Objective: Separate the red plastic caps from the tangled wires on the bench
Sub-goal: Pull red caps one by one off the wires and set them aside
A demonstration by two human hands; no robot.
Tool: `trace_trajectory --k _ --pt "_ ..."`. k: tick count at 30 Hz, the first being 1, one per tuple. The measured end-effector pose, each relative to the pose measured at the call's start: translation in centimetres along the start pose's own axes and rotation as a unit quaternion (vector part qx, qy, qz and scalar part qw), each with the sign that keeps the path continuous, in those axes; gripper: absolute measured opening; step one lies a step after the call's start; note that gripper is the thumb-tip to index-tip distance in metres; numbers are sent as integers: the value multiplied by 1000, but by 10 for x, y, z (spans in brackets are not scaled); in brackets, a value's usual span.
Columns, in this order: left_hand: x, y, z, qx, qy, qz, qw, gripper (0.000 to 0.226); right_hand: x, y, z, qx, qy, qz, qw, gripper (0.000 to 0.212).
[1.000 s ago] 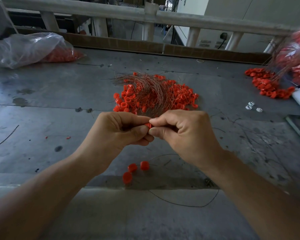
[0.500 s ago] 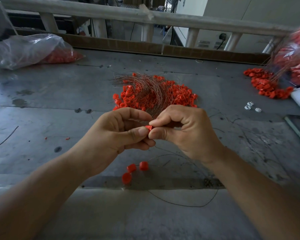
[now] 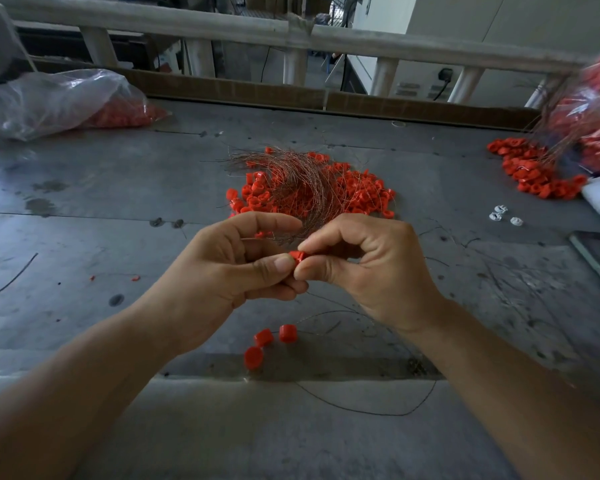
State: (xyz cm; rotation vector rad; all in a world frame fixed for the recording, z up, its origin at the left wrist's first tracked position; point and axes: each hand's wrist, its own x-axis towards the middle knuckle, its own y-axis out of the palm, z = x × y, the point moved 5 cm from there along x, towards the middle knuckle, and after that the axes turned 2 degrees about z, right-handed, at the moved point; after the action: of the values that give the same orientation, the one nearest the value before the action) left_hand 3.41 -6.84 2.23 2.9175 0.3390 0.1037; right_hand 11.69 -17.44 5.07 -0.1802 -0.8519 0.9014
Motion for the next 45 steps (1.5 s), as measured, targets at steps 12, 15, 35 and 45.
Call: trace_trajectory --k 12,15,35,45 --pt "-3 9 -4 68 44 43 996 55 -1 8 0 -47 48 116 991 7" --pt "-5 11 -3 100 63 22 993 52 -3 12 2 -71 41 122 989 6" --pt "-5 8 -9 -43 33 29 998 67 0 -2 1 46 72 65 994 26" --pt "-5 2 -12 -54 29 10 998 63 2 -8 2 33 81 80 993 20"
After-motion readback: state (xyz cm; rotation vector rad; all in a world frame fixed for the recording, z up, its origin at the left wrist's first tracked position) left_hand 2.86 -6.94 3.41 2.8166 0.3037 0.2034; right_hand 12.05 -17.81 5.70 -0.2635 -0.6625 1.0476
